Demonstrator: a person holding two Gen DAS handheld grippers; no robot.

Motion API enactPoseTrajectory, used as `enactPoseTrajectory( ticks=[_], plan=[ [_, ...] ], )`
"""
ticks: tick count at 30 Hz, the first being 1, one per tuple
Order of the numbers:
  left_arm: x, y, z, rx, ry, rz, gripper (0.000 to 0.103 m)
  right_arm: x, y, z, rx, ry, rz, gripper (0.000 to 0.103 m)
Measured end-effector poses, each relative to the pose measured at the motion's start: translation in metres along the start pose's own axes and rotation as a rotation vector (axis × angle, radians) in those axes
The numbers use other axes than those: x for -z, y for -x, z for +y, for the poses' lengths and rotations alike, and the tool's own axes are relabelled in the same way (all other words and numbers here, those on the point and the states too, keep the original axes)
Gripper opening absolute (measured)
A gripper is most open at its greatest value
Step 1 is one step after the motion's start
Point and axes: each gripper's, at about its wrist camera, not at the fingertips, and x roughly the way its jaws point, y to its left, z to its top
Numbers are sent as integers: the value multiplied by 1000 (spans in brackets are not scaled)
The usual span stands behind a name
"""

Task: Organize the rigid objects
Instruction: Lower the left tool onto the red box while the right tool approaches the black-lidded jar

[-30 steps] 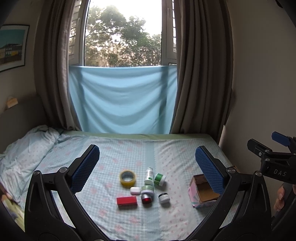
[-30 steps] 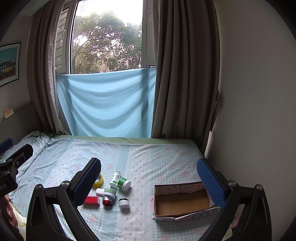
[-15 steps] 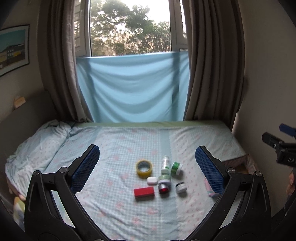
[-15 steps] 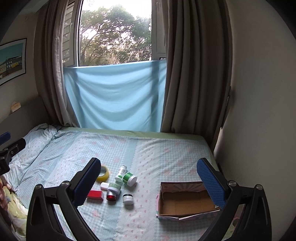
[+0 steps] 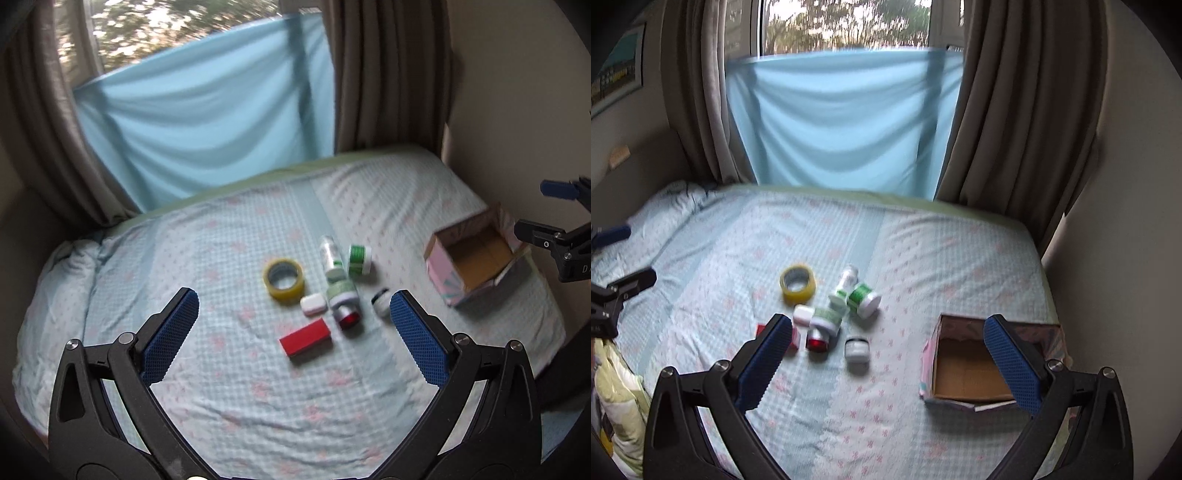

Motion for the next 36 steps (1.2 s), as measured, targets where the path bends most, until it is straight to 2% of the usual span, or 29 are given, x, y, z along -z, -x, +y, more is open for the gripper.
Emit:
enactPoseTrajectory(
  ticks=[5,12,16,20,24,25,27,31,33,36],
  plan=[
    [16,-87,19,125,-167,116,102,4,-56,21,-16,-13,129,103],
    [49,-211,15,251,-374,300,102,3,-143,34,-46,-33,297,103],
    [63,-259,2,309,-464,378,102,6,-190,34,-67,-49,389,103],
    [76,-303,-10,373,-497,468,102,14,-245,33,-79,-66,488,103],
    [98,-338,-23,386,-559,533,102,28,-300,36,-84,-34,625,103],
    [103,-344,-26,386,-577,547,99,32,-313,36,-85,-29,654,103],
    [115,-357,-33,381,-618,579,94,39,-335,36,-95,-25,698,103],
    [131,-375,-43,369,-672,605,94,54,-372,41,-93,3,786,103],
    [135,-381,-47,371,-675,615,93,61,-387,45,-86,24,827,99],
    [140,-389,-53,365,-691,634,85,69,-405,48,-78,31,870,93]
  ],
)
